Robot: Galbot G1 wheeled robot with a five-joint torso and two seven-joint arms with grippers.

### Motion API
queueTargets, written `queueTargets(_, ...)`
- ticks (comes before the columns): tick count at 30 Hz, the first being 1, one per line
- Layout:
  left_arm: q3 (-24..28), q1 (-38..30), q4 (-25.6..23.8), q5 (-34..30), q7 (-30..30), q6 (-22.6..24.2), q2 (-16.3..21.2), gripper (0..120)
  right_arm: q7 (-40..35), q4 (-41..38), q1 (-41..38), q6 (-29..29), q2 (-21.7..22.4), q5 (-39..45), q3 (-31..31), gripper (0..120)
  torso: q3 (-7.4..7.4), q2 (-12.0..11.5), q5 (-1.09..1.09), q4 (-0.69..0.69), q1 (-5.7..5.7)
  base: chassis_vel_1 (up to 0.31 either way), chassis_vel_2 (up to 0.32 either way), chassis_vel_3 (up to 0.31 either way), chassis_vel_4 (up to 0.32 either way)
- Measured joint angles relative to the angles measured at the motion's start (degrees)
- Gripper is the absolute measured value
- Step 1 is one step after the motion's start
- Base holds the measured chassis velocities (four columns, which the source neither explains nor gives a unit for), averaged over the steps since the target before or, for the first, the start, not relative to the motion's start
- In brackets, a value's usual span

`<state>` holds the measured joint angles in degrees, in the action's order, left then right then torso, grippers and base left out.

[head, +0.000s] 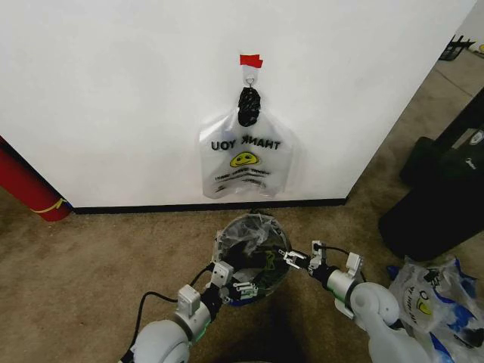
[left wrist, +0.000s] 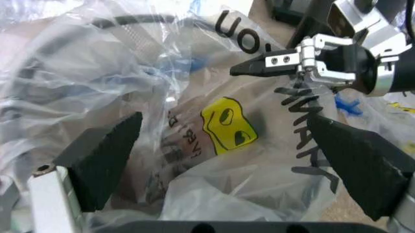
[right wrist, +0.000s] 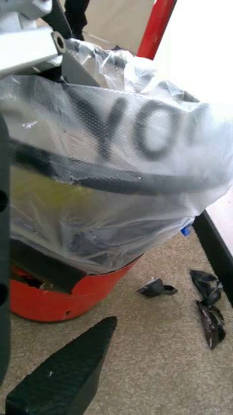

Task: Pick up the garbage bag from the wall and place it over the trash bin.

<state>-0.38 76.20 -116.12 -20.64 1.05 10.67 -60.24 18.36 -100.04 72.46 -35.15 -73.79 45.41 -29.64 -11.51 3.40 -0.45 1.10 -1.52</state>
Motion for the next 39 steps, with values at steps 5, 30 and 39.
queueTargets(5,1.45,-1.07,1.36,2.80,-0.27,-0.18,-1.11,100,-0.25,-0.38,0.39,0.08,0.02,-0.20,-0.11,100,-0.01,0.00,0.00,0.00,0.00,0.000,0.000,0.000,0.000)
queueTargets(30,2.75,-2.49,4.94,14.03,1.08,-4.12,-1.15,100,-3.23,-6.68,1.93,-1.11,-0.53,6.83,-2.09,100,-0.01,0.00,-0.01,0.00,0.00,0.000,0.000,0.000,0.000)
queueTargets(39,2.48,-1.87,4.75,15.31,1.23,-4.21,-1.32,100,-3.89,-10.11,3.06,-1.56,-0.69,10.69,-4.10,100,-0.01,0.00,-0.01,0.00,0.00,0.000,0.000,0.000,0.000)
